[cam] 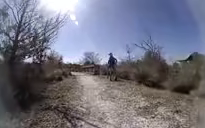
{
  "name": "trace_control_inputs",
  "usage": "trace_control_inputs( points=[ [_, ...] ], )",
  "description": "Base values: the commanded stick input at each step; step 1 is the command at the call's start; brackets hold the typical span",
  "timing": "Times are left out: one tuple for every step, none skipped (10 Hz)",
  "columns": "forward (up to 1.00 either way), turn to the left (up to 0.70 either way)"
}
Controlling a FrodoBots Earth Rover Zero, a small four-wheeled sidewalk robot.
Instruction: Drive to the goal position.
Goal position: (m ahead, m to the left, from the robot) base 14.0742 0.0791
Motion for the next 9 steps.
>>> trace_control_inputs(
  points=[
    [0.5, 0.0],
    [0.5, 0.0],
    [0.5, 0.0],
    [0.5, 0.0],
    [0.5, 0.0],
    [0.5, 0.0],
    [0.5, 0.0],
    [0.5, 0.0],
    [0.5, 0.0]
  ],
)
